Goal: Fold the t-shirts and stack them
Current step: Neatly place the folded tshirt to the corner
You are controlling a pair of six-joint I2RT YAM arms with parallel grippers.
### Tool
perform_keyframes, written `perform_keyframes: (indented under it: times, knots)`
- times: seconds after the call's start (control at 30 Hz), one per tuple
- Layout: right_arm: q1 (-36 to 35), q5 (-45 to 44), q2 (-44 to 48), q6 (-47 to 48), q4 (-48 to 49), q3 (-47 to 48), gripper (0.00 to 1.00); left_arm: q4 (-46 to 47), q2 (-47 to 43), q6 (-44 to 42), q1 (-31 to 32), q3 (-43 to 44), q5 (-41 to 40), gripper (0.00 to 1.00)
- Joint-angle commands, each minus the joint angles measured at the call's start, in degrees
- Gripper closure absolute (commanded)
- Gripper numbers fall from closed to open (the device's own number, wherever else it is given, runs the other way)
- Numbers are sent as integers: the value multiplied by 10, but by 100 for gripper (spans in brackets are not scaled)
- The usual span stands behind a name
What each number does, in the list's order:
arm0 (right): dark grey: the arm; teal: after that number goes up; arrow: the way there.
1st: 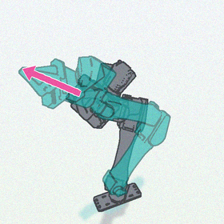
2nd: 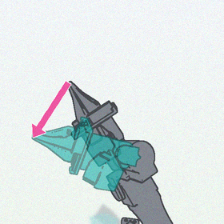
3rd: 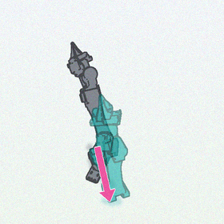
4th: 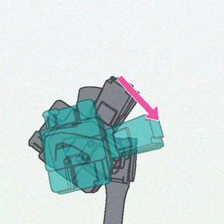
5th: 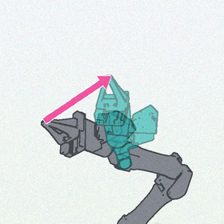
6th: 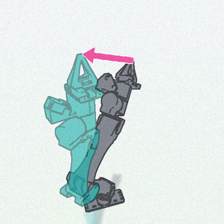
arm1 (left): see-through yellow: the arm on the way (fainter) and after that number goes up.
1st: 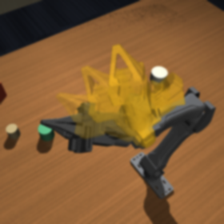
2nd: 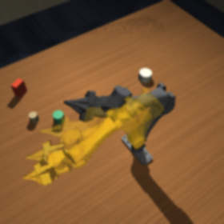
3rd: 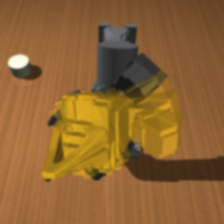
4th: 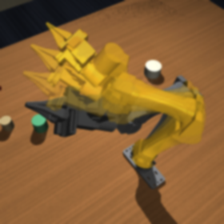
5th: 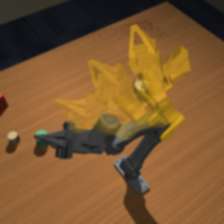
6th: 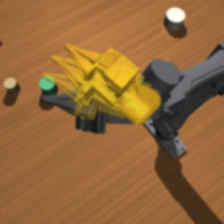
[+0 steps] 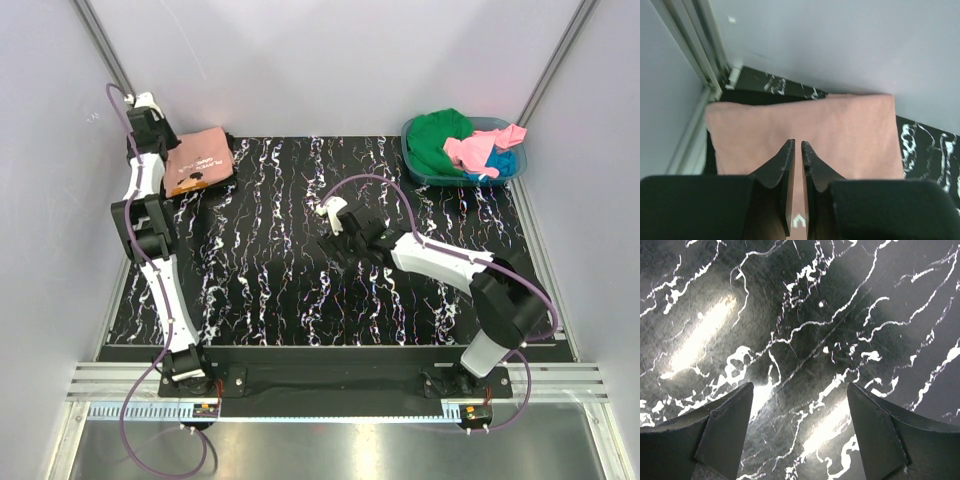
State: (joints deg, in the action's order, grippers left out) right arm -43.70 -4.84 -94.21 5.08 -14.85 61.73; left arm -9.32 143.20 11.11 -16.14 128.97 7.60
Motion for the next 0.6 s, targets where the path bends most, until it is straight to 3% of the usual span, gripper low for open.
perform_keyframes:
  times: [0.0,0.27,0.57]
  knots:
    - [4,7,-18,-1,11,35,18,83,15,-30,-8,15,-24,85]
    - [5,15,-58,-6,11,62,18,140,83,23,-27,84,7,84]
    - [4,13,-65,-12,6,70,18,196,105,121,-42,86,38,78]
